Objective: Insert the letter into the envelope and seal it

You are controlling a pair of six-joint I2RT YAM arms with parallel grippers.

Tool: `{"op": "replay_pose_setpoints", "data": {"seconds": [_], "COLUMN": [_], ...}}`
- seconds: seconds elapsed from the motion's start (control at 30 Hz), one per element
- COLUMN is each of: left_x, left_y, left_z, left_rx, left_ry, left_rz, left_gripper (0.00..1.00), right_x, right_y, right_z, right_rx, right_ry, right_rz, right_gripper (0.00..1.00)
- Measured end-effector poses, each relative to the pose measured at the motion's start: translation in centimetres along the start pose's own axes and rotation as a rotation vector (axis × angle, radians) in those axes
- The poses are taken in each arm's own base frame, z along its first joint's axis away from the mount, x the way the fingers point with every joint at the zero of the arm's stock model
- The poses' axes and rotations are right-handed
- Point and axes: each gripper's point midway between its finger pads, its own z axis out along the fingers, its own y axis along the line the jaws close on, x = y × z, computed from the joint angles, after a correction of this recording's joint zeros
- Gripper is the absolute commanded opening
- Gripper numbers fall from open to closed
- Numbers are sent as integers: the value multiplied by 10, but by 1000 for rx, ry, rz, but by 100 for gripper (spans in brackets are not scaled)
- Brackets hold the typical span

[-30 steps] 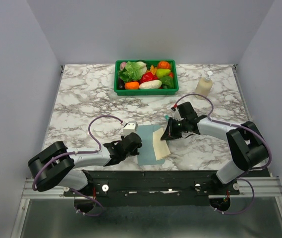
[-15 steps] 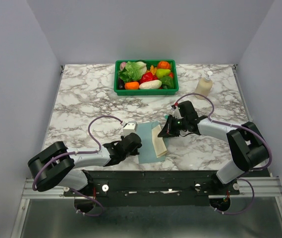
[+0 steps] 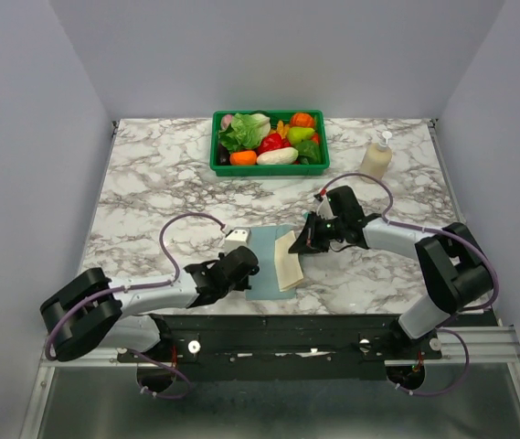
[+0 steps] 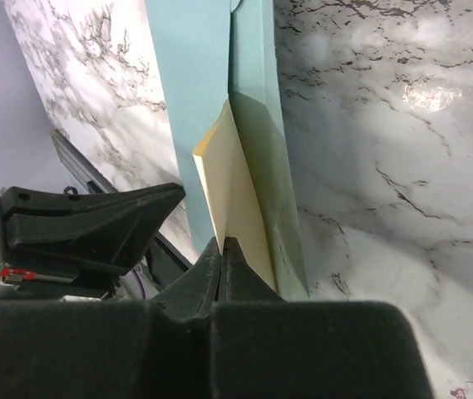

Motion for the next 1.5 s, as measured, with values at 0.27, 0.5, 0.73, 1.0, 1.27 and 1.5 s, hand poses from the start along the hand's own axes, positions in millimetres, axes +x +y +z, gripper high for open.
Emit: {"op": "replay_pose_setpoints", "data": {"seconds": [0.27, 0.5, 0.73, 1.0, 1.27, 1.5], "left_x": [-23, -18, 6, 7, 10, 11], "left_y": [-11, -16, -8, -16, -25, -24], "left_z": [-18, -12, -1, 2, 3, 4], "left_rx": [49, 72, 67, 123, 147, 135], "left_ry": [-46, -27, 15, -33, -40, -41], "left_rz": [36, 61, 49, -19, -49, -75], "left_gripper": [0, 0, 0, 0, 0, 0], "right_x": [2, 3, 4, 4, 4, 9], "right_y": [-3, -6, -8, -8, -12, -22], "right_z": [1, 2, 3, 3, 3, 0], "right_rx": [7, 12, 16, 17, 40, 85], "right_ry": [8, 13, 17, 17, 11, 26], "right_rz": [-2, -6, -10, -10, -8, -21], "right_gripper": [1, 1, 1, 1, 1, 1]}}
